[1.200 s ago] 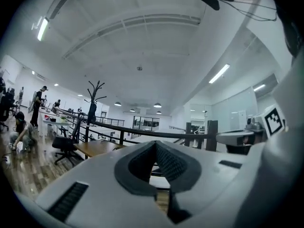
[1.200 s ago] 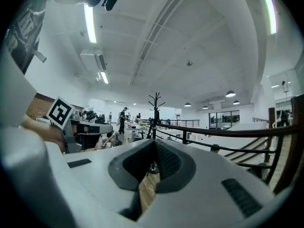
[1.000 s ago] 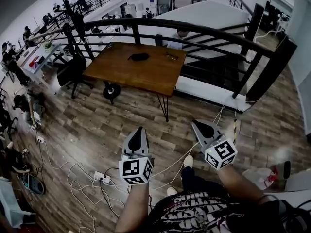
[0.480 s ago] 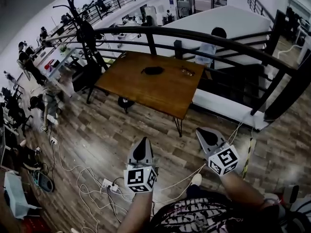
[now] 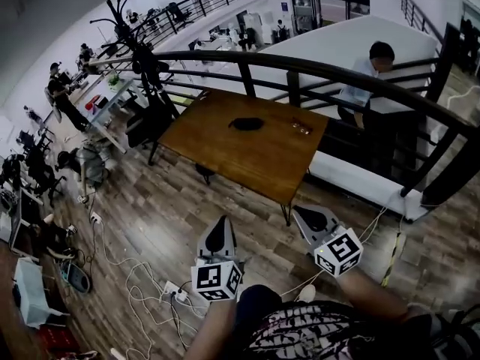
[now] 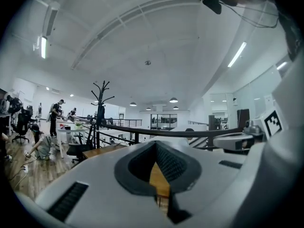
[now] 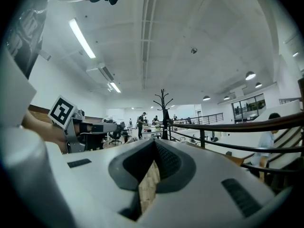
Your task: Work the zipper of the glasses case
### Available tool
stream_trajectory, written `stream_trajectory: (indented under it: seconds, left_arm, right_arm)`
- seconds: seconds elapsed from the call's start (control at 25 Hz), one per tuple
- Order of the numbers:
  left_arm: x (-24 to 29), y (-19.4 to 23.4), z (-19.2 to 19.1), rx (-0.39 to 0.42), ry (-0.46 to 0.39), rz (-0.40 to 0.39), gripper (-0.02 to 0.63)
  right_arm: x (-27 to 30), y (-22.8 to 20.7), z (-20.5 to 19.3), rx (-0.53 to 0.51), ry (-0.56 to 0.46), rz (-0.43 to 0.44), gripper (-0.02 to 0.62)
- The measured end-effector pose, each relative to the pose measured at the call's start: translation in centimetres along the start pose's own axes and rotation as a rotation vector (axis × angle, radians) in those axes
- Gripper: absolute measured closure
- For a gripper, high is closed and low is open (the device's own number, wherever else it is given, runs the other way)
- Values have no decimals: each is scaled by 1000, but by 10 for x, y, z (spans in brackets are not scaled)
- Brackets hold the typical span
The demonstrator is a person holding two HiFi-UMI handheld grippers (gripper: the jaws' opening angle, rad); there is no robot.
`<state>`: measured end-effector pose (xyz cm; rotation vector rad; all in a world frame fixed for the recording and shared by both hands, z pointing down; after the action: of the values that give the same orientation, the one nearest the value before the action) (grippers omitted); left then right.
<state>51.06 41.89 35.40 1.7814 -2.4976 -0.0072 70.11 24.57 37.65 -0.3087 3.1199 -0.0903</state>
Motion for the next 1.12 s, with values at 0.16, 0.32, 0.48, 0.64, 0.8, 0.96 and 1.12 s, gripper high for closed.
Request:
stream_trajectory:
  seconds: [0.16,0.32,0.48,0.64,0.8,0.96,1.12]
  left_arm:
    - [-1,14,5,-4,11,45,601]
    - [8,28,-4,-21,19,60,601]
    - [27,64,-17,-36,16,67,601]
    - [48,114,-17,-2,43,55,601]
    - [70,180,-15,4,60,37,601]
    - [84,248,-9,-33,53,24,601]
    - [99,306,-3,-46,31,7,601]
  right_arm:
    - [19,5,3,10,8,65,601]
    - [36,3,-1,15,33,80,601]
    - [75,0,-17,21,64,79,601]
    - [129,5,-16,20,93,51,601]
    - [202,20,-8,-2,91,47,601]
    - [276,52,-3,-26,93,78,601]
    - [336,78,1,-35,80,97,601]
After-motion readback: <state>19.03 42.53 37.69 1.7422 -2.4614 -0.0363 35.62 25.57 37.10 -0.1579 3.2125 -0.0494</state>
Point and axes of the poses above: the fingertips, and each gripper's own axes: x forward along the fingers, y to its left, z out of its top, the point moved 9 cm from there along -x, backward along the fingers, and after that the axes turned 2 degrees about -y, right-handed, at the moved point
